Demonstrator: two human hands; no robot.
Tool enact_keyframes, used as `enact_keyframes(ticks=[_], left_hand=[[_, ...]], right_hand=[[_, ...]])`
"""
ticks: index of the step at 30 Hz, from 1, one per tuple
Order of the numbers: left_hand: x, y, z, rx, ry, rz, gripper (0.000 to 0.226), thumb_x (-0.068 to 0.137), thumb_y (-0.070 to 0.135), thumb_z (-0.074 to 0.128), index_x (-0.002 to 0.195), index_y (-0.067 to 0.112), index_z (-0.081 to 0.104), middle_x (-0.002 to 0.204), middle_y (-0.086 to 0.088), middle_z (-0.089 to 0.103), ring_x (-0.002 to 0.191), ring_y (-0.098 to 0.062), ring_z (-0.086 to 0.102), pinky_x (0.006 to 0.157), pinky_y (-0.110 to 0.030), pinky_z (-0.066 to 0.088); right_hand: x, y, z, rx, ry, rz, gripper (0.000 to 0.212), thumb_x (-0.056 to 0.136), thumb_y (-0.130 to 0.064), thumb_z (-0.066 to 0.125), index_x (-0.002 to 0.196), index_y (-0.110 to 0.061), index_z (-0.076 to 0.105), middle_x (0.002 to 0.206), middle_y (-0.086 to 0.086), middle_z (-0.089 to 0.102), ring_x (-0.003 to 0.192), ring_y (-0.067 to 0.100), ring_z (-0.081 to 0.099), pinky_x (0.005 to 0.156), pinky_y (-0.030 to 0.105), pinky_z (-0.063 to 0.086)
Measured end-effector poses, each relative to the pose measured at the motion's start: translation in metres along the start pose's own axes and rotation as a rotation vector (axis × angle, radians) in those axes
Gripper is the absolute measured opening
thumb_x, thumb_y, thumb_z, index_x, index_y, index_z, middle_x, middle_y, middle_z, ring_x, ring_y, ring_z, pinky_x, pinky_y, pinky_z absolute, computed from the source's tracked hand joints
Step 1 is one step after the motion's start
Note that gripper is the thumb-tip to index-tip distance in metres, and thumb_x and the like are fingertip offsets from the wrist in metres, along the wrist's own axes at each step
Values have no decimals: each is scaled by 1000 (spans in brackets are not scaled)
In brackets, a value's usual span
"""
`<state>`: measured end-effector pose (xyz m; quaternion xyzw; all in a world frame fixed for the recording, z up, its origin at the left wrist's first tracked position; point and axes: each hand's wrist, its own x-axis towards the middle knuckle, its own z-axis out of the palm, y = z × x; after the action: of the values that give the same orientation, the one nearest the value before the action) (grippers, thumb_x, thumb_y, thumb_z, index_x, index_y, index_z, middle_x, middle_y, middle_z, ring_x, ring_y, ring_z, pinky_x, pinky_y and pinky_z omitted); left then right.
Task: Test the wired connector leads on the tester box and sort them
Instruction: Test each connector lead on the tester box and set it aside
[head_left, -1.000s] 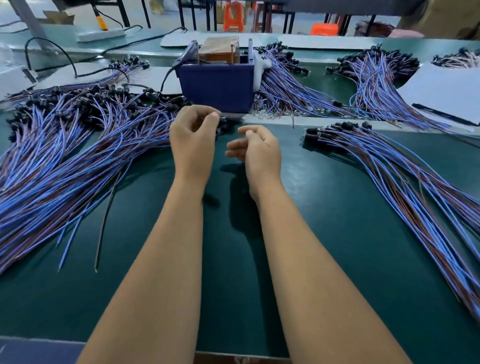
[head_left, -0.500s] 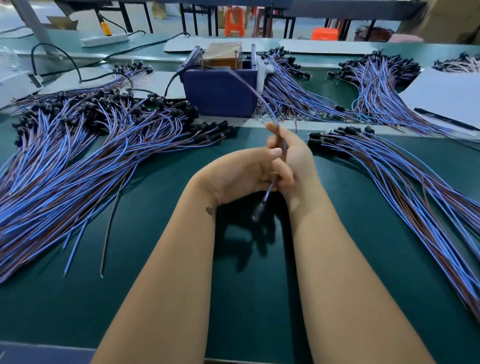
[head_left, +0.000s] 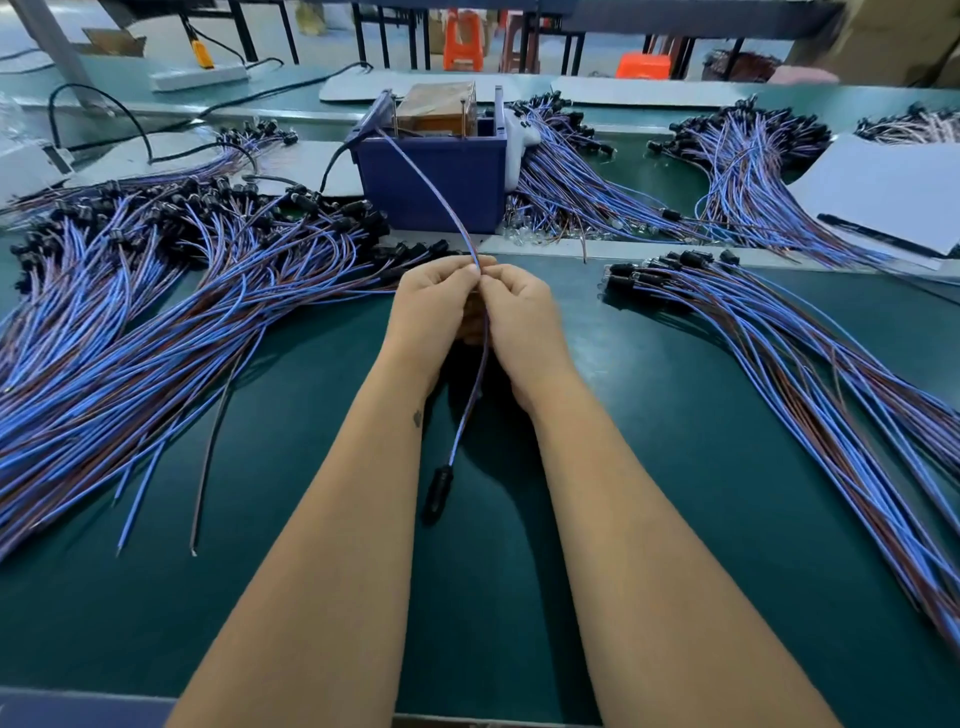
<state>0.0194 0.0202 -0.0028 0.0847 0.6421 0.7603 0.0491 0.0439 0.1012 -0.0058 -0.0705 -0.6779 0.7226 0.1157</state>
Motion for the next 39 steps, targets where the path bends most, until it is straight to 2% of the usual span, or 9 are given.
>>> enact_keyframes(ticks=[3,6,11,15,17,19,21,25,39], left_hand=[[0,-3,-1,71,54,35,21,96,9,57,85,15,73,74,-5,69,66,-16,62,61,-25,53],[3,-7,-3,83,116,56,17,95,11,60,87,16,74,83,-6,73,79,-17,66,77,-33,57],[7,-10,-5,134,185,76,25,98,13,56,80,19,72,77,-2,72,74,-15,67,70,-31,57],[10,-7,-10,141,292,66,28,103,15,42,83,16,61,65,4,68,55,-10,66,54,-27,54],[10,-6,-16,193,353,90,27,104,20,38,86,18,58,53,6,59,45,-11,57,48,-23,46],[10,-6,-21,302,393,128,27,103,25,40,85,24,60,56,8,51,47,-10,45,50,-24,40],[11,-6,-23,352,405,118,27,101,26,43,87,27,65,59,12,50,47,-4,40,49,-19,36],[12,-4,-22,281,397,30,28,96,17,42,90,22,69,38,14,37,35,-4,27,36,-17,23],[13,-4,-27,251,510,62,29,98,12,43,82,25,63,58,3,53,50,-14,38,52,-25,33]], right_hand=[[0,5,1,-299,74,-123,23,95,-11,49,95,-8,72,85,9,72,79,22,64,76,41,54],[0,5,0,-384,121,-157,23,96,-13,51,103,-9,73,94,9,73,91,25,65,84,43,52],[-1,3,1,-419,185,-163,20,96,-17,53,94,-12,73,88,2,71,87,21,63,77,35,50],[0,4,-2,-390,237,-144,19,96,-19,51,87,-21,67,70,-5,63,76,19,62,68,33,49],[1,4,-5,-350,264,-137,18,97,-22,50,87,-24,65,58,-6,59,59,9,57,59,27,46],[0,4,-5,-311,274,-144,17,98,-24,50,88,-25,64,49,-8,54,45,2,49,51,19,39],[0,4,-5,-301,268,-144,16,98,-25,50,93,-25,65,49,-7,53,43,1,48,51,20,38],[-1,2,-5,-288,270,-138,17,98,-24,48,93,-26,64,51,-7,53,44,0,47,50,18,37],[-1,-1,-7,-154,329,-86,15,99,-23,46,94,-23,61,52,-3,61,52,9,51,60,33,45]])
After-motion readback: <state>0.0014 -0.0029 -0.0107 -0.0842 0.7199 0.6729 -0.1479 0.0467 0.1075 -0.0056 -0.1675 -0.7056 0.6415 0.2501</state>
